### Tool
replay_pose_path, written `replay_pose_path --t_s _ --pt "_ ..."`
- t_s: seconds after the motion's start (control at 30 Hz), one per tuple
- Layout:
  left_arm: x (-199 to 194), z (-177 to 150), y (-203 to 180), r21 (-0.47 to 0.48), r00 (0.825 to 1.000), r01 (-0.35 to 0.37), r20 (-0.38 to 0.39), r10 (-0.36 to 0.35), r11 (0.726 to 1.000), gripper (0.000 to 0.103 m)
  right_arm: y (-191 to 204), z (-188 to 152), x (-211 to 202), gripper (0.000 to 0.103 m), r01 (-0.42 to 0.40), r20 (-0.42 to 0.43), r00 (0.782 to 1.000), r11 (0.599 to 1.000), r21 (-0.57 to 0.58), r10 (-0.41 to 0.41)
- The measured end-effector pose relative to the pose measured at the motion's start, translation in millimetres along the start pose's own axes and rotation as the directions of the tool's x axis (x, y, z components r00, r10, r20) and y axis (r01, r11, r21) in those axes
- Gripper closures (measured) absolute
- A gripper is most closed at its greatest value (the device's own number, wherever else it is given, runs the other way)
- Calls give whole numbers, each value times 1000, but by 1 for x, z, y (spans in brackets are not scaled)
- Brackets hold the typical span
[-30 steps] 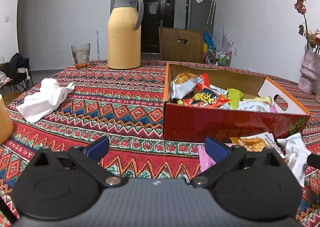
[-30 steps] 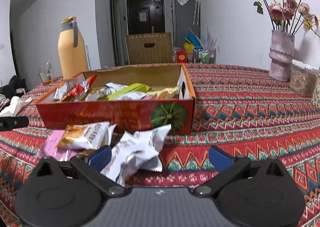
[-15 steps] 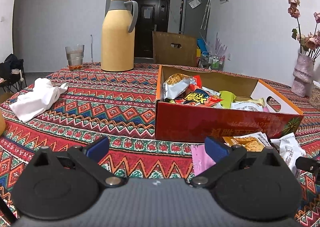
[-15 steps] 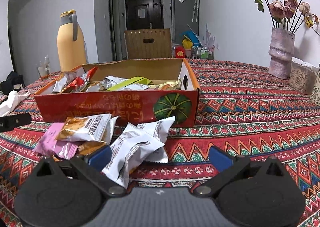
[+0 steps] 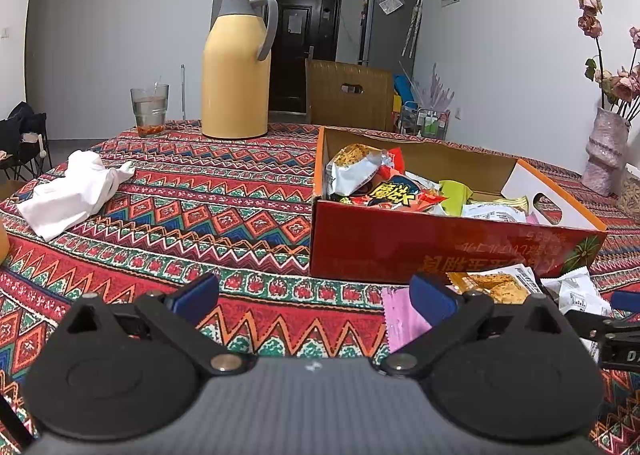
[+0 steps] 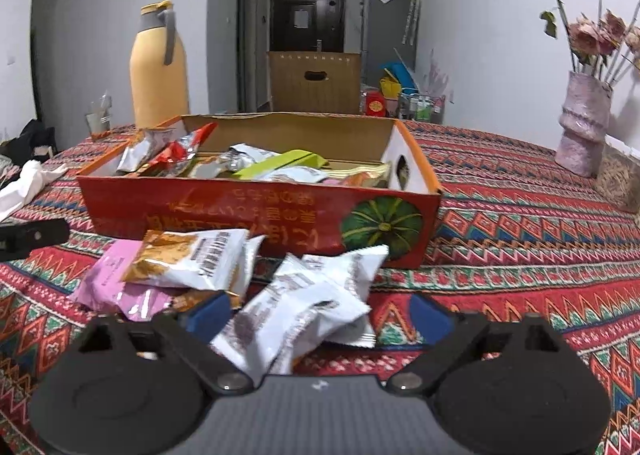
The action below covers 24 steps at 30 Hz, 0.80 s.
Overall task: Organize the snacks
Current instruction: 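Grasp a white packet from the pile with the right tool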
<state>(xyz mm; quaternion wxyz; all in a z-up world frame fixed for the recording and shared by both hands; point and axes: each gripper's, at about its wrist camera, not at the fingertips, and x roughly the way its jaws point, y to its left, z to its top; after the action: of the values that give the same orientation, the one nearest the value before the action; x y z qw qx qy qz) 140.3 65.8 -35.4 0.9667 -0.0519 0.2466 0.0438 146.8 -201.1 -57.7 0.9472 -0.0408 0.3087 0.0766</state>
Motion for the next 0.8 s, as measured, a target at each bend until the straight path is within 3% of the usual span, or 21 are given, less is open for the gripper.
replay_pose_path --t_s 0.1,0.3,0.6,0.8 --pt "0 0 1 -4 1000 -1 0 1 1000 0 4 0 5 30 -8 -10 1000 1000 -18 8" --pt "0 0 1 -6 1000 0 1 0 1000 0 13 -3 9 33 -6 2 1000 998 -63 6" --pt "0 0 1 -12 1000 -3 0 3 1000 0 22 -7 4 59 -28 34 999 992 -120 32" --pt "0 0 3 -19 1000 -2 -3 2 1000 0 22 -2 3 62 -29 46 998 991 -132 35"
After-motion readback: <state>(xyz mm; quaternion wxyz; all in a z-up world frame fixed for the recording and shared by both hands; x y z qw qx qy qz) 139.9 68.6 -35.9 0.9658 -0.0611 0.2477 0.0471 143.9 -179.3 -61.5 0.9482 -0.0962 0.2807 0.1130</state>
